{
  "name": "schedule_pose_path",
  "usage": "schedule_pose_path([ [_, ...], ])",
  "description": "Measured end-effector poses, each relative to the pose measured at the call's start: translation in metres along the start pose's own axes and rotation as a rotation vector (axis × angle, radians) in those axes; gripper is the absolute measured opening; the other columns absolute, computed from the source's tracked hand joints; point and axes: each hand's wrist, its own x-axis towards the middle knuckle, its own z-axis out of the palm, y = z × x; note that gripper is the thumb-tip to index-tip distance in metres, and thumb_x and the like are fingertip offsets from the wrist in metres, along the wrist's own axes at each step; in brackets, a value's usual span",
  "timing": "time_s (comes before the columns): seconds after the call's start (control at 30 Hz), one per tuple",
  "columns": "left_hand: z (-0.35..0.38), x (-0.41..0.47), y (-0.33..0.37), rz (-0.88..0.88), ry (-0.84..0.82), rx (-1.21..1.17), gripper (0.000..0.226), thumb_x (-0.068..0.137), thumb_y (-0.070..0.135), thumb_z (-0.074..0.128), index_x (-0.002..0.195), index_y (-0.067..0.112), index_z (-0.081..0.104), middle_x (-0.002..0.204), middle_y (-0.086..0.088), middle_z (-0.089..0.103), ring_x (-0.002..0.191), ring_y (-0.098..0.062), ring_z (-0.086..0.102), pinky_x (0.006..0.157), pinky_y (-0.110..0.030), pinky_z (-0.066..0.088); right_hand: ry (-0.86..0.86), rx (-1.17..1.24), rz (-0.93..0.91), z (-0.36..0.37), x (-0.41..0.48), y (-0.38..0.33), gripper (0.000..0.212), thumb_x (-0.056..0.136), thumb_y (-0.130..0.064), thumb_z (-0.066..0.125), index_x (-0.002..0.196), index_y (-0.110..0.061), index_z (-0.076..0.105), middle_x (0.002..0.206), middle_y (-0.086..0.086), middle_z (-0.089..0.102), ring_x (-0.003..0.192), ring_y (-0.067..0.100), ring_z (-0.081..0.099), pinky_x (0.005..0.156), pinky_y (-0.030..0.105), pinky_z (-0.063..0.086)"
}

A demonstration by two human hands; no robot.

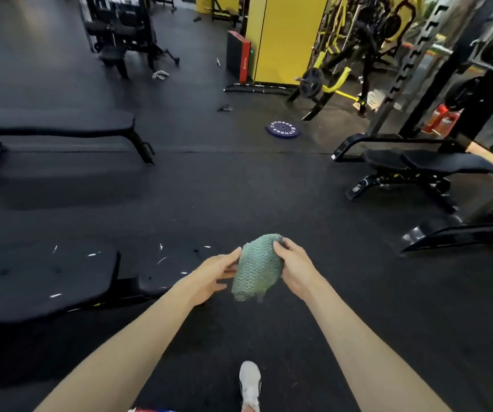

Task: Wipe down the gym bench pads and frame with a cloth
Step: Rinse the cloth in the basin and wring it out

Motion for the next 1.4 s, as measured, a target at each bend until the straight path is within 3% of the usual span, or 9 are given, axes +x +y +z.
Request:
schedule_pose_path([
  [0.1, 0.003, 0.023, 0.014, 0.007, -0.144, -0.172, 0.038, 0.095, 0.042, 0.054, 0.119, 0.014, 0.065, 0.114, -0.003, 0.07, 0.105, -0.019, 0.066, 0.088, -0.033, 0.051, -0.023, -0.018, 0.012, 0.002, 0.046, -0.01, 0.018, 0.1, -0.008, 0.046, 0.104, -0.007, 0.063, 0.114, 0.013, 0.066, 0.101, 0.022, 0.062, 0.093, 0.039, 0.05],
  [0.27, 0.017, 0.082, 0.045, 0.094, 0.288, -0.311, 0.041, 0.085, 0.0, 0.066, 0.122, 0.009, 0.05, 0.117, -0.013, 0.061, 0.094, -0.024, 0.064, 0.076, -0.039, 0.056, 0.006, -0.38, 0.107, -0.017, 0.128, -0.022, 0.014, 0.099, -0.019, 0.052, 0.112, -0.018, 0.057, 0.119, 0.009, 0.064, 0.104, 0.023, 0.063, 0.089, 0.052, 0.054],
  [0.43, 0.01, 0.135, 0.069, 0.168, 0.313, -0.264, 0.056, 0.087, -0.009, 0.058, 0.128, 0.028, 0.048, 0.111, -0.017, 0.062, 0.091, -0.026, 0.063, 0.075, -0.036, 0.055, -0.16, -0.492, 0.195, -0.026, 0.184, -0.037, 0.1, 0.076, -0.01, 0.08, 0.147, -0.042, 0.017, 0.135, 0.006, 0.028, 0.125, 0.022, 0.038, 0.109, 0.045, 0.036],
  [0.7, -0.038, 0.17, 0.066, 0.211, 0.447, 0.562, 0.061, 0.074, 0.004, 0.075, 0.13, 0.02, 0.058, 0.107, -0.001, 0.048, 0.101, -0.015, 0.05, 0.089, -0.019, 0.038, -0.342, -1.151, -0.137, 0.02, 0.231, -0.026, 0.046, 0.08, -0.01, 0.076, 0.124, -0.01, 0.062, 0.118, 0.006, 0.033, 0.101, 0.013, 0.043, 0.065, 0.0, 0.035],
  [0.9, -0.099, 0.178, 0.051, 0.183, 0.462, 0.835, 0.026, 0.087, 0.021, 0.066, 0.113, 0.019, 0.065, 0.099, -0.001, 0.038, 0.106, -0.021, 0.044, 0.093, -0.032, 0.041, -0.362, -1.252, -0.144, 0.074, 0.257, -0.011, 0.018, 0.077, -0.015, 0.077, 0.094, -0.007, 0.076, 0.102, 0.009, 0.058, 0.083, 0.012, 0.052, 0.065, 0.018, 0.037],
  [1.0, -0.137, 0.181, 0.047, 0.159, 0.405, 0.789, 0.023, 0.092, 0.022, 0.061, 0.111, 0.012, 0.063, 0.108, -0.002, 0.032, 0.109, -0.017, 0.037, 0.1, -0.029, 0.037, -0.35, -1.288, -0.114, 0.105, 0.267, -0.006, 0.02, 0.081, -0.027, 0.074, 0.091, -0.01, 0.074, 0.097, -0.002, 0.049, 0.094, 0.015, 0.048, 0.073, 0.025, 0.037],
  [1.13, -0.186, 0.177, 0.055, 0.126, 0.364, 0.505, 0.009, 0.095, 0.022, 0.056, 0.096, 0.013, 0.058, 0.091, 0.003, 0.057, 0.088, -0.015, 0.056, 0.068, -0.023, 0.041, -0.305, -1.075, 0.056, 0.146, 0.282, 0.007, 0.021, 0.082, -0.027, 0.073, 0.065, -0.017, 0.066, 0.064, -0.003, 0.06, 0.061, 0.01, 0.054, 0.055, 0.027, 0.039],
  [1.23, -0.216, 0.18, 0.056, 0.12, 0.383, 0.323, 0.021, 0.086, 0.029, 0.068, 0.093, 0.017, 0.053, 0.091, 0.0, 0.065, 0.082, -0.013, 0.061, 0.068, -0.023, 0.047, -0.245, -0.962, 0.141, 0.177, 0.296, 0.019, 0.013, 0.083, -0.027, 0.071, 0.081, -0.014, 0.073, 0.079, 0.004, 0.072, 0.071, 0.015, 0.066, 0.065, 0.032, 0.054],
  [1.4, -0.254, 0.195, 0.054, 0.101, 0.457, 0.46, 0.024, 0.081, 0.013, 0.071, 0.097, 0.016, 0.053, 0.096, -0.003, 0.065, 0.082, -0.014, 0.059, 0.073, -0.03, 0.049, -0.288, -0.793, 0.31, 0.206, 0.311, 0.036, 0.011, 0.088, -0.018, 0.07, 0.089, -0.007, 0.067, 0.076, 0.008, 0.071, 0.058, 0.02, 0.07, 0.053, 0.031, 0.058],
])
